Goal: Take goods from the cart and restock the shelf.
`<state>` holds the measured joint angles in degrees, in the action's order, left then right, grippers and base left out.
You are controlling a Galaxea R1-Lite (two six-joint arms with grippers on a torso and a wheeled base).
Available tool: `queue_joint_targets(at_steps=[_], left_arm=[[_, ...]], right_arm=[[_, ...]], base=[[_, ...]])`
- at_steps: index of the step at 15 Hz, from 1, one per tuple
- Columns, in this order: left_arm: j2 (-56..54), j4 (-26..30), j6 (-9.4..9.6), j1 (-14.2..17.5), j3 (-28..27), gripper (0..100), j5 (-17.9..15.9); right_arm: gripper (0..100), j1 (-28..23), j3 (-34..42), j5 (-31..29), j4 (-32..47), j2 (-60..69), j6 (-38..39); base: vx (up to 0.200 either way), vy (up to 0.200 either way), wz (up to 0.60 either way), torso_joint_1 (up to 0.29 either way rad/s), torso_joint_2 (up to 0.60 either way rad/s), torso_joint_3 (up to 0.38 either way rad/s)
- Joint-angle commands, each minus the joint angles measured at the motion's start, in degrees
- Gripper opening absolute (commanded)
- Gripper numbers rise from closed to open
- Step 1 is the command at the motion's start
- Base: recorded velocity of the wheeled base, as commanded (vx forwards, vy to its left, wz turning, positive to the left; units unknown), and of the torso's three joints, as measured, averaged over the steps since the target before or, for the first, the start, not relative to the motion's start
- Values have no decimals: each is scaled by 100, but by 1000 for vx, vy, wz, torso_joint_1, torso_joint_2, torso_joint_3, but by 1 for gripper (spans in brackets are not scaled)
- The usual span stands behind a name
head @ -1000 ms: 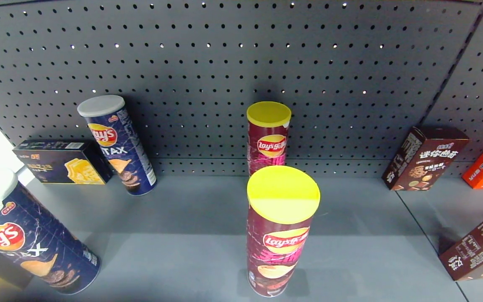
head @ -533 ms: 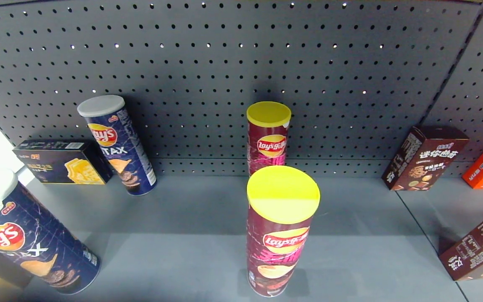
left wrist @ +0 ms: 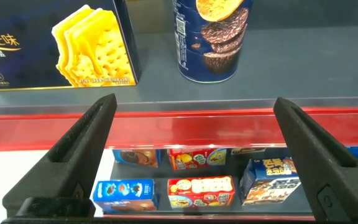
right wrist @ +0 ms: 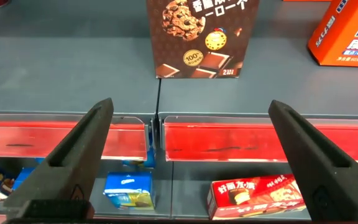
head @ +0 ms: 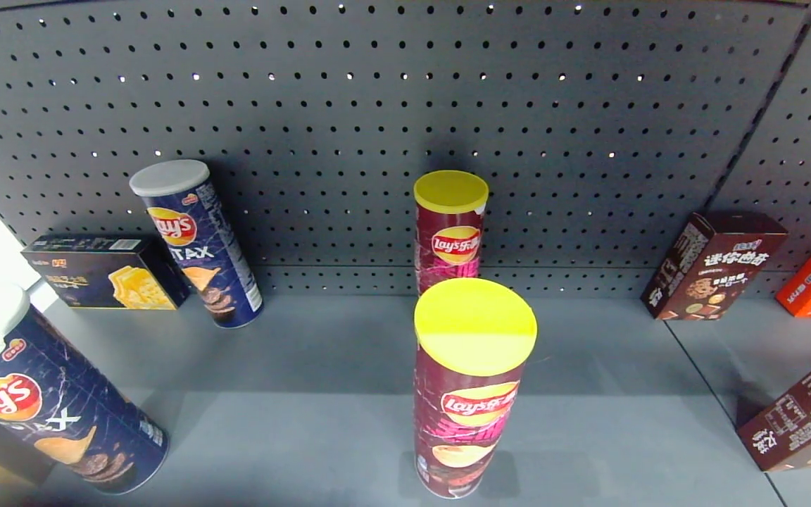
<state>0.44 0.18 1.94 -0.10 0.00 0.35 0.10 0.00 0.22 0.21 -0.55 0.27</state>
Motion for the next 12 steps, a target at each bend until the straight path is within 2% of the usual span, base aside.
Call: queue_joint_targets(at_steps=[1, 12], left_arm=[[0, -1, 0, 1, 0, 100, 0], [0, -1, -9, 1, 0, 100, -18]], right_arm=[[100, -1, 0, 4, -3, 2, 0], [100, -1, 0, 4, 6, 2, 0]], base=[[0, 0, 0, 0, 0, 0], [0, 0, 0, 0, 0, 0]])
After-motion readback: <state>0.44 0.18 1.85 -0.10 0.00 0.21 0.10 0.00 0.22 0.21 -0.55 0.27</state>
